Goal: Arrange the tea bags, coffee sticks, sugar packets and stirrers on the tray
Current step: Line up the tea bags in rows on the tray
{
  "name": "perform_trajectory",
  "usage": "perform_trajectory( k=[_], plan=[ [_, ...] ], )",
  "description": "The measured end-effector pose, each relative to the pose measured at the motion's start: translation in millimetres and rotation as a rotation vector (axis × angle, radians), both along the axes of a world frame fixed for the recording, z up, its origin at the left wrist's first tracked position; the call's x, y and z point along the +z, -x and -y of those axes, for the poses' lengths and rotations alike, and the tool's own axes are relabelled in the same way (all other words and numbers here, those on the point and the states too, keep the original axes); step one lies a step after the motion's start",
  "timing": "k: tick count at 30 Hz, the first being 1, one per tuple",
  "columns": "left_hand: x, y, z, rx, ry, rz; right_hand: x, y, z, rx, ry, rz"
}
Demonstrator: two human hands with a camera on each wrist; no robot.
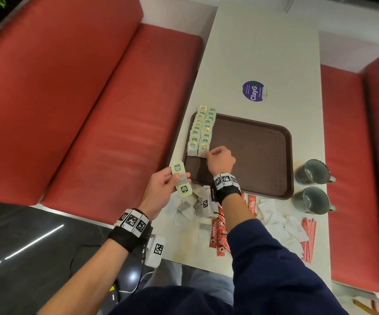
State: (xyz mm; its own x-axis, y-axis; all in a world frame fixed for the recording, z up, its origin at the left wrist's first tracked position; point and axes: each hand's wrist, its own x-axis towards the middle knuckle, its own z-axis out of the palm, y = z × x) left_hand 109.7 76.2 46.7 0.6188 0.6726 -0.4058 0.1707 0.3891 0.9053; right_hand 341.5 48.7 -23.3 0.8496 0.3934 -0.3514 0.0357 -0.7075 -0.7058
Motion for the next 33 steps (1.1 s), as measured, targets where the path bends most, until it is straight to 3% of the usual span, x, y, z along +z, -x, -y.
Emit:
perform_trajectory(
  k=[3,8,11,14,17,20,23,27,33],
  plan=[
    [0,-1,-3,0.034,-0.023,0.002,32,23,16,0.065,-0.103,-0.026],
    [-3,-9,-5,0.146,-0.062,0.008,82,75,57,0.179,-0.172,-0.391],
    [-2,-15,-6,0.187,-0.096,0.018,87,96,70,0.173,-0.266,-0.594],
    [1,-21,-5,0.207,-0.11,0.033,85,108,73,0.121,-0.381,-0.649],
    [0,-27,-5,0.198,-0.107,0.057,81,111,70,0.073,-0.514,-0.617],
    [-3,-31,-8,0.186,-0.126,0.054,80,100,69,0.049,-0.52,-0.532],
    [-12,-32,-21,0.155,-0.161,-0.031,85,77,71,0.083,-0.404,-0.339],
    [-24,-39,-49,0.011,-0.347,-0.277,75,39,67,0.193,-0.223,-0.066],
    [-34,-71,-74,-0.195,-0.543,-0.502,53,5,38,0.409,-0.046,0.076]
  ],
)
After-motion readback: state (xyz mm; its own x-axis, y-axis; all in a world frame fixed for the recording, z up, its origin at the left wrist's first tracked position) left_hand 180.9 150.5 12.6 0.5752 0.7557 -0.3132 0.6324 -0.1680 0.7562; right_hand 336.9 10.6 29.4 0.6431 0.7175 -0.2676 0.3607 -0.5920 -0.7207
